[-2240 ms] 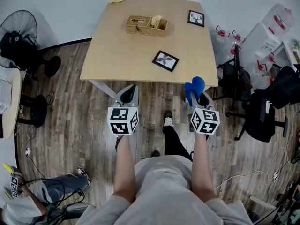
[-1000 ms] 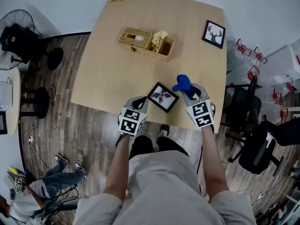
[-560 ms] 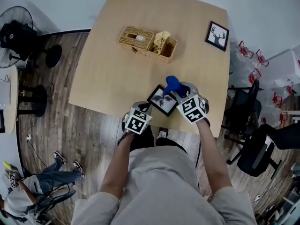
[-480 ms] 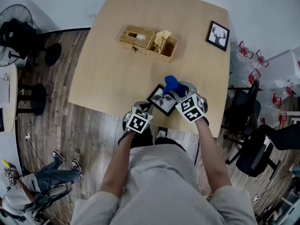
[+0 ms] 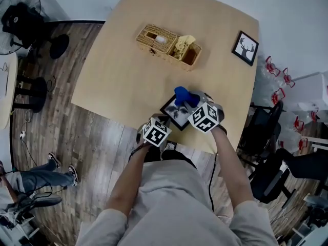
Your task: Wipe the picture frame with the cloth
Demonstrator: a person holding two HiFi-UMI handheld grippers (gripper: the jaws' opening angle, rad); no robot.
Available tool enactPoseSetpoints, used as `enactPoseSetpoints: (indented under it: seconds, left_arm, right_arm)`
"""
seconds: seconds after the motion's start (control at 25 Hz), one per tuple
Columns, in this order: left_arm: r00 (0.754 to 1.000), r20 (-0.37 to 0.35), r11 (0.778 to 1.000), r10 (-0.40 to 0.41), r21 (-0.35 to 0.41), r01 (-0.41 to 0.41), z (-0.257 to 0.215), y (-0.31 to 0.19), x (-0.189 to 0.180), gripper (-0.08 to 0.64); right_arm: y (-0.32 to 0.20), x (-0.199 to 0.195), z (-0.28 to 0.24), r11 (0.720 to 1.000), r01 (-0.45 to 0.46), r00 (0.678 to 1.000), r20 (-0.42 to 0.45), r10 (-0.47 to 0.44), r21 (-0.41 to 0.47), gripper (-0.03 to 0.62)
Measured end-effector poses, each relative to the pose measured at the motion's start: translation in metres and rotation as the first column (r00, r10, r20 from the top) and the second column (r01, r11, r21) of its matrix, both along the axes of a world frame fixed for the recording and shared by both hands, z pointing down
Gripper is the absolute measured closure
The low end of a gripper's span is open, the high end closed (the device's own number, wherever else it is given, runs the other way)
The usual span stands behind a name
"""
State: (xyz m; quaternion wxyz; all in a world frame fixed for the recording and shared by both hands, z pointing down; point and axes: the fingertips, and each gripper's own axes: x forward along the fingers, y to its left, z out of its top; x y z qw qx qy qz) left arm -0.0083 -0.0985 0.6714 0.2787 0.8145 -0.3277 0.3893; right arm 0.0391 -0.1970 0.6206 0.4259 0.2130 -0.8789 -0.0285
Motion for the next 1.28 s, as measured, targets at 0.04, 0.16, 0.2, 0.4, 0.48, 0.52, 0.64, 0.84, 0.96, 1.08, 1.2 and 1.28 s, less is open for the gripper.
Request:
enactPoseSetpoints:
  seconds: [0.04,0.16,0.2,0.4,0.48,0.52,0.64,0.84,0.96,1.08,1.2,1.28]
  left_arm:
    - [1.0,-0.002,1.0,-0.01,0.002,0.01,0.0,-0.001,0.001,0.508]
    - [0.999,-0.006,0.999,-0.033,0.01,0.033,0.0,-0.006,0.003,0.509]
    - [0.999,-0.004,0.999,-0.035,0.01,0.035,0.0,-0.007,0.004,0.509]
    - [0.999,0.029,0.999,-0.026,-0.031,0.027,0.013,-0.004,0.007,0.508]
    - [0.999,0.039,0.999,-0.027,-0.035,0.029,0.014,-0.006,0.007,0.508]
    - [0.999,0.046,0.999,-0.022,-0.034,0.023,0.014,-0.006,0.007,0.508]
    - [0.998,0.067,0.999,0.0,-0.035,0.002,0.016,-0.004,0.009,0.508]
    - [0.996,0.091,1.0,-0.002,-0.026,0.004,0.016,-0.004,0.009,0.508]
    - [0.995,0.096,1.0,-0.007,-0.019,0.009,0.018,-0.004,0.008,0.508]
    - [0.995,0.097,1.0,-0.008,-0.021,0.01,0.018,-0.005,0.008,0.508]
    - [0.995,0.095,1.0,-0.011,-0.025,0.014,0.018,-0.005,0.008,0.508]
    - [0.995,0.097,1.0,-0.012,-0.024,0.014,0.018,-0.004,0.008,0.508]
  right_arm:
    - [-0.002,-0.001,0.003,1.0,0.02,1.0,-0.01,-0.02,0.002,0.495]
    - [-0.008,-0.007,0.009,0.998,0.07,0.997,-0.031,-0.07,0.003,0.495]
    - [-0.01,-0.011,0.01,0.996,0.086,0.996,-0.036,-0.086,0.004,0.495]
    - [-0.015,-0.032,0.011,0.989,0.151,0.988,-0.039,-0.151,0.002,0.495]
    - [-0.018,-0.041,0.009,0.987,0.162,0.987,-0.02,-0.162,-0.005,0.495]
    - [-0.019,-0.046,0.009,0.986,0.164,0.986,-0.01,-0.164,-0.008,0.495]
    - [-0.016,-0.056,0.013,0.984,0.175,0.985,0.009,-0.174,-0.027,0.497]
    - [-0.011,-0.054,0.052,0.983,0.119,0.993,-0.012,-0.122,-0.143,0.497]
    - [-0.009,-0.051,0.057,0.981,0.047,0.999,0.015,-0.044,-0.19,0.497]
    - [-0.01,-0.053,0.057,0.985,0.058,0.998,-0.017,-0.062,-0.163,0.498]
    - [-0.008,-0.051,0.058,0.989,0.066,0.997,-0.038,-0.071,-0.135,0.499]
    - [-0.005,-0.05,0.058,0.991,0.071,0.996,-0.05,-0.077,-0.112,0.499]
